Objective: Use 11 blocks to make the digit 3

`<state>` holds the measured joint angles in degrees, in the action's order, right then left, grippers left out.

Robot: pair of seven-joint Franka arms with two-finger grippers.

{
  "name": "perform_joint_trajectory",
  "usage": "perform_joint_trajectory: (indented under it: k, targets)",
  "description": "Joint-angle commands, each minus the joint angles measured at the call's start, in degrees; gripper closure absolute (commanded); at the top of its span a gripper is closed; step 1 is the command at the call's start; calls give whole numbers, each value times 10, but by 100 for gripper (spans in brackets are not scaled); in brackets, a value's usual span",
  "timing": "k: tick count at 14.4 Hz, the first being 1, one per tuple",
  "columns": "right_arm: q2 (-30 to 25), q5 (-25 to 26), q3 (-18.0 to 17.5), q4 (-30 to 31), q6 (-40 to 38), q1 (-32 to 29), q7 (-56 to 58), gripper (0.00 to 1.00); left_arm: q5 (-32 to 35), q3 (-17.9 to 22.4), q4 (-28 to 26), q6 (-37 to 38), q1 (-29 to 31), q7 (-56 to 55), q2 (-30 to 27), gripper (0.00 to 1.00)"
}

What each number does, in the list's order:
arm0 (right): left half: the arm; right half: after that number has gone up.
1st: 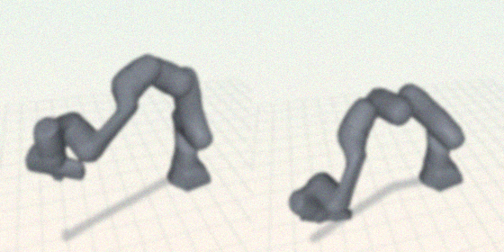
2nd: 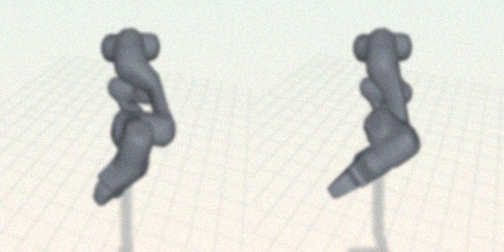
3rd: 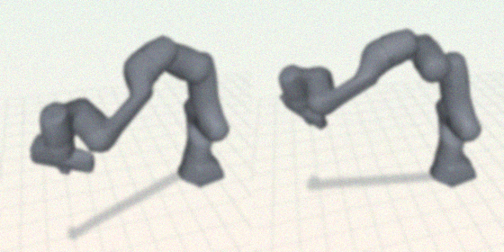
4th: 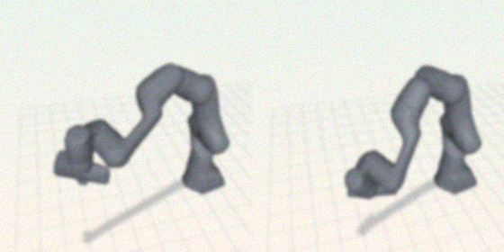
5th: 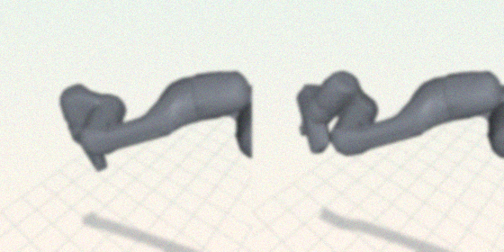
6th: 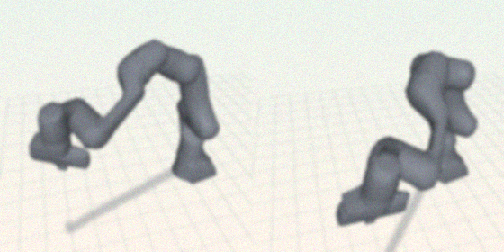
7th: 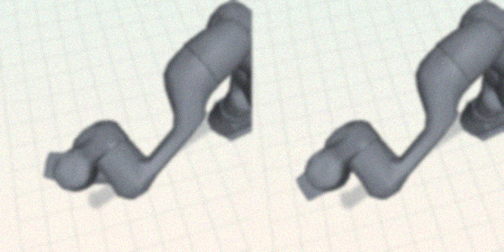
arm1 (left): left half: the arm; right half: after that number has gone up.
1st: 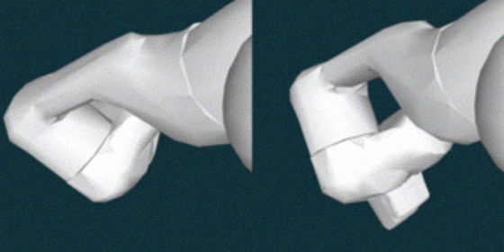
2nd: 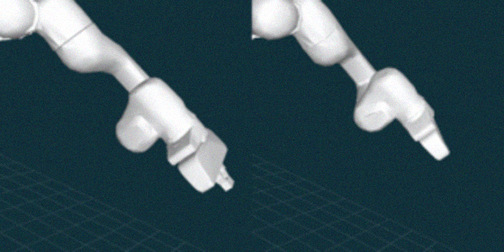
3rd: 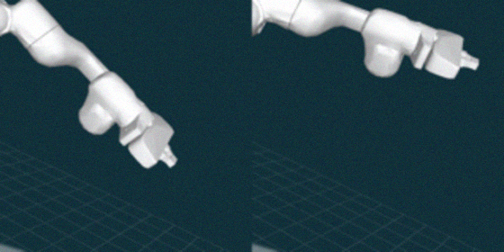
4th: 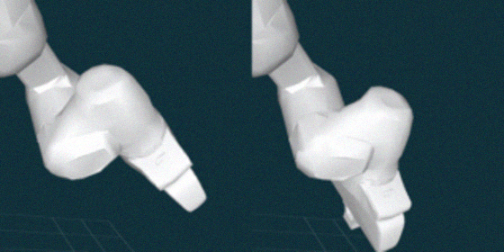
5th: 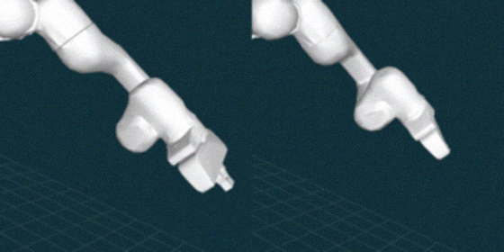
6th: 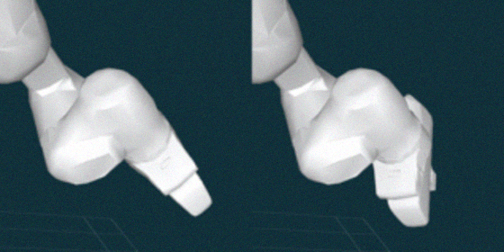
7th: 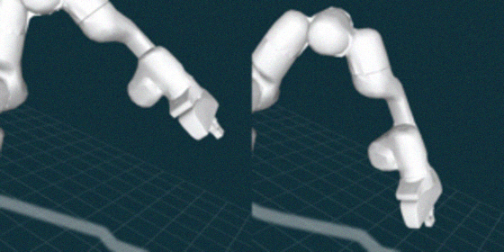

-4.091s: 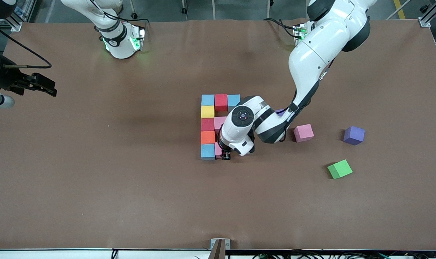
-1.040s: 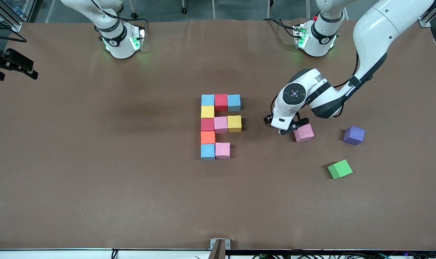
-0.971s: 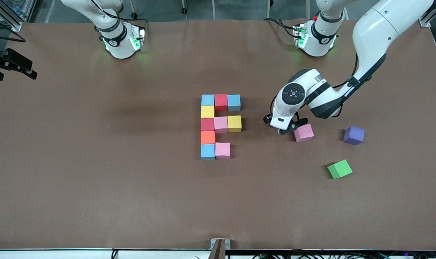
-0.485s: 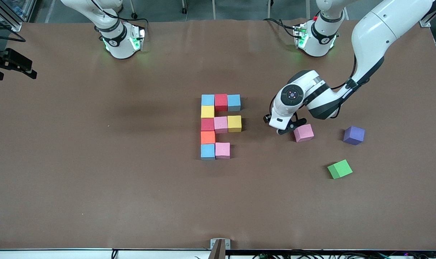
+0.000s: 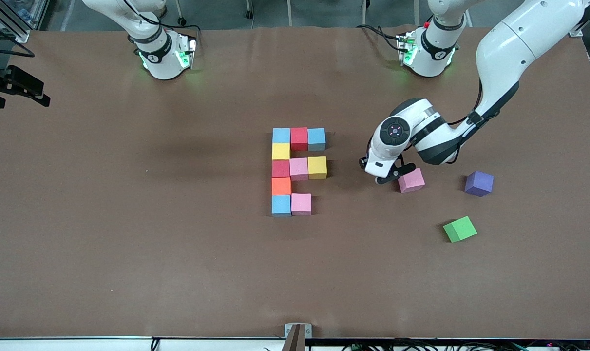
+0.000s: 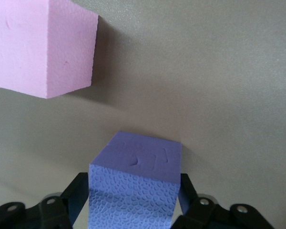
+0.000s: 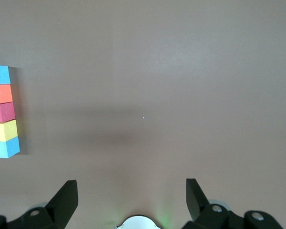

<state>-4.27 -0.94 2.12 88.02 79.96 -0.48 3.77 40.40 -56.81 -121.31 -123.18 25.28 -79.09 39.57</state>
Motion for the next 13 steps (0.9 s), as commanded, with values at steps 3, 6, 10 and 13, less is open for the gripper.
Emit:
perform_joint_trajectory:
  k: [3,6,10,13]
  targets:
    - [-19,3,0,20,3,9,4,0,5,6,52,-1,-22,-47,4,55]
    - [-18,3,-1,19,3,5,4,0,-12,39,133,5,-58,-55,18,56]
    - [-18,3,-2,18,5,5,4,0,-84,144,284,7,-192,-118,51,57]
    - [-16,4,-2,14,4,5,4,0,-200,275,366,13,-331,-170,62,57]
